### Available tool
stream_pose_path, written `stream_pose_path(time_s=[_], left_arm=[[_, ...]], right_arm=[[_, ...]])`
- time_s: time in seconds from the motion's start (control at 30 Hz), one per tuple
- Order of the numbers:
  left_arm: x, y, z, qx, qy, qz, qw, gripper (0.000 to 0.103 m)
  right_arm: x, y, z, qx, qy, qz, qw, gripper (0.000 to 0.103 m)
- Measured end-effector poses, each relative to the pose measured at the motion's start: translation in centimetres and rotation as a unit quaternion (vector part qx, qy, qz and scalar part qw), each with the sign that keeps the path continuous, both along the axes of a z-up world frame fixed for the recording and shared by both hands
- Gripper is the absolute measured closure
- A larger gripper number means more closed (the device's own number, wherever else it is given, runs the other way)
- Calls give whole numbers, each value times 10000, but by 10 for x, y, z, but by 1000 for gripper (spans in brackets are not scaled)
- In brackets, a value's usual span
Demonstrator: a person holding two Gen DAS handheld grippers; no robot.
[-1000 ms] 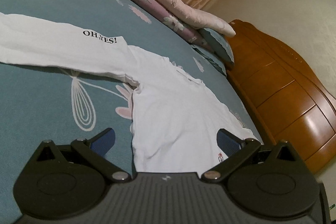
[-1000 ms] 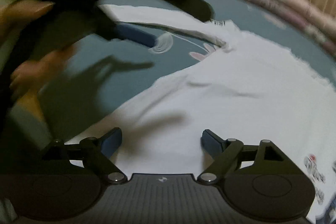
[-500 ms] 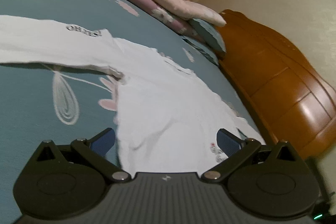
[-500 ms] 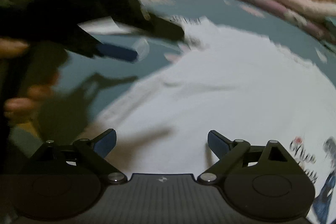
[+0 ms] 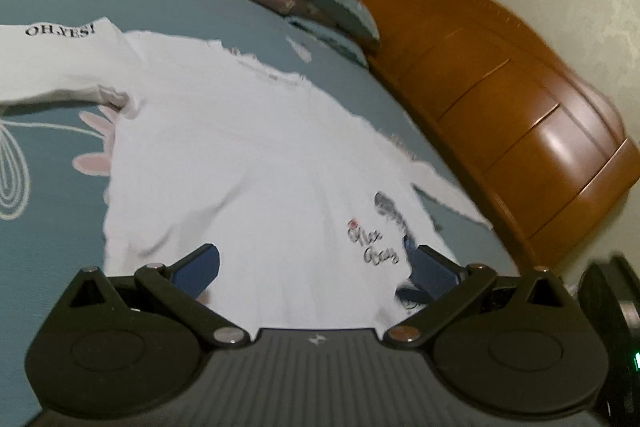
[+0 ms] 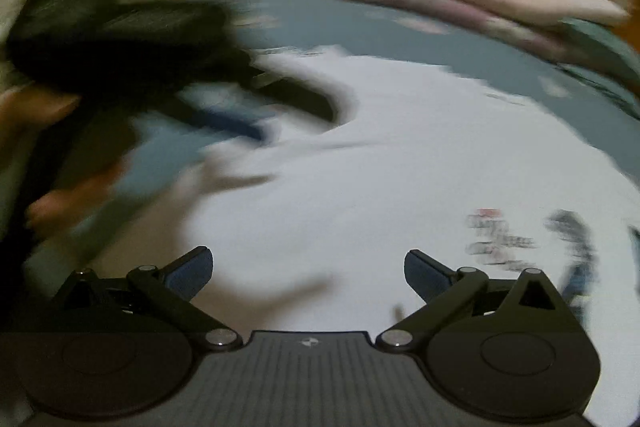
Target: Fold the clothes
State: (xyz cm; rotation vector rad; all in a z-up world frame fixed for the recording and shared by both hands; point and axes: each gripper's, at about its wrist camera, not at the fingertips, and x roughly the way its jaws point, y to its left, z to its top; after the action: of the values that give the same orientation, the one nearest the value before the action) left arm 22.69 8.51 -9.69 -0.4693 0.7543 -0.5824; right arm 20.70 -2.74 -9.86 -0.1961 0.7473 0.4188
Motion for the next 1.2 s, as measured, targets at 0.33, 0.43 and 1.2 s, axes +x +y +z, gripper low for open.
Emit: stream_pose_path(time_s=[0.33, 0.43, 1.2], left_arm=[[7, -12, 0, 374, 10, 243, 9990, 1], [7, -22, 3, 579, -109, 279, 9979, 1], [38, -21, -21, 344, 530, 490, 9968, 1]], right_arm=[[-23, -34, -35, 225, 232, -663, 9973, 0], [-37, -34, -30, 129, 249, -484, 9984, 0], [85, -207, -18, 2118, 451, -1931, 9570, 0]])
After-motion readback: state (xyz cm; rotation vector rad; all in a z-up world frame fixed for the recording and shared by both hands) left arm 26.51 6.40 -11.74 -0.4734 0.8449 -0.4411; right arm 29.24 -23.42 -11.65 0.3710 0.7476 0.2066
